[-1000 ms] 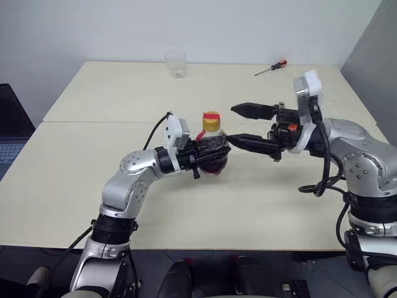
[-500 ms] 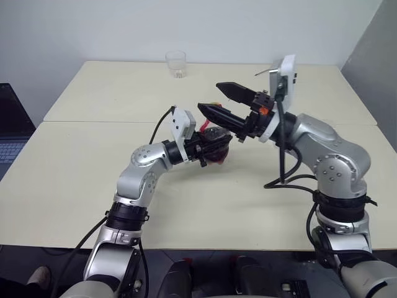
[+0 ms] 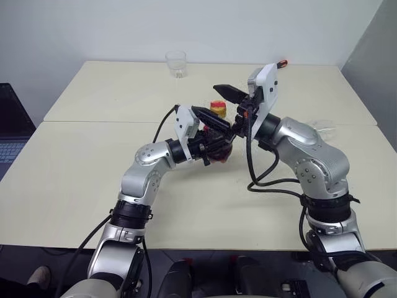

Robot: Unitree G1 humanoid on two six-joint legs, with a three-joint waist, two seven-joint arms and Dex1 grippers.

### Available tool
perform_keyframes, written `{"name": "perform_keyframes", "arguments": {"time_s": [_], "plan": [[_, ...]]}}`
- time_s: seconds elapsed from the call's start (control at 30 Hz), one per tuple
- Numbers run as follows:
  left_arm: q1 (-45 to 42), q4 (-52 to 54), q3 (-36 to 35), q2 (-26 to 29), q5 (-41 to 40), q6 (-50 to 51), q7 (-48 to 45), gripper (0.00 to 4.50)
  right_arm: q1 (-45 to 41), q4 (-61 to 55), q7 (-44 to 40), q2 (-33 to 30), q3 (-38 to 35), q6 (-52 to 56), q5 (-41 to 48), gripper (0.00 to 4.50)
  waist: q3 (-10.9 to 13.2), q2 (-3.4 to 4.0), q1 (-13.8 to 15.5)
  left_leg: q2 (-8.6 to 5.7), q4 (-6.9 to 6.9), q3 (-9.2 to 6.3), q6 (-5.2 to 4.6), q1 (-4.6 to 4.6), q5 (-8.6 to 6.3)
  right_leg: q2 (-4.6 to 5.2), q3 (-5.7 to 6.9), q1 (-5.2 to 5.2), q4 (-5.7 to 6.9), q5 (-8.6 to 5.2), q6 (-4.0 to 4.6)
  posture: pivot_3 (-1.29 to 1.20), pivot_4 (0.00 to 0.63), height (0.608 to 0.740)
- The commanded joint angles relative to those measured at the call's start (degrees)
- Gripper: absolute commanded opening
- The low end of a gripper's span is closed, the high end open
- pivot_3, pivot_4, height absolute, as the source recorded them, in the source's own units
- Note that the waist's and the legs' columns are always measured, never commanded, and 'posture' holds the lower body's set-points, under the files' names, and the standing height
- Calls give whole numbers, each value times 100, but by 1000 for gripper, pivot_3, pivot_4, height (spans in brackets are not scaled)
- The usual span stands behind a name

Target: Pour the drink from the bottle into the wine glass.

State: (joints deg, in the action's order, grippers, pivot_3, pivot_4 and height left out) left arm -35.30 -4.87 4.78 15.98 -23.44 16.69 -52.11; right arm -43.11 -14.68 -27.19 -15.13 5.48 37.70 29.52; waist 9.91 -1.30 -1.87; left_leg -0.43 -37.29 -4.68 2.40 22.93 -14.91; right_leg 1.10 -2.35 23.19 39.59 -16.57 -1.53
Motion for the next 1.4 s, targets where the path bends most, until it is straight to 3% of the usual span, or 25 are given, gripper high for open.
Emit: {"name": "perform_keyframes", "arguments": {"time_s": [0.03,1.4], "plan": [[-41,287,-27,3,-40,-157,-61,1392,-121,-20,-39,-24,-107,-210,-121,4469,0,0,0,0,0,0,0,0,0,0,0,0,0,0,0,0,150,740],[-33,313,-59,117,-104,-90,-92,1392,703,-721,-437,-1533,-937,383,261,4469,0,0,-3,2,0,1,-1,-1,-1,-2,-1,-2,0,0,0,0,150,740]]}}
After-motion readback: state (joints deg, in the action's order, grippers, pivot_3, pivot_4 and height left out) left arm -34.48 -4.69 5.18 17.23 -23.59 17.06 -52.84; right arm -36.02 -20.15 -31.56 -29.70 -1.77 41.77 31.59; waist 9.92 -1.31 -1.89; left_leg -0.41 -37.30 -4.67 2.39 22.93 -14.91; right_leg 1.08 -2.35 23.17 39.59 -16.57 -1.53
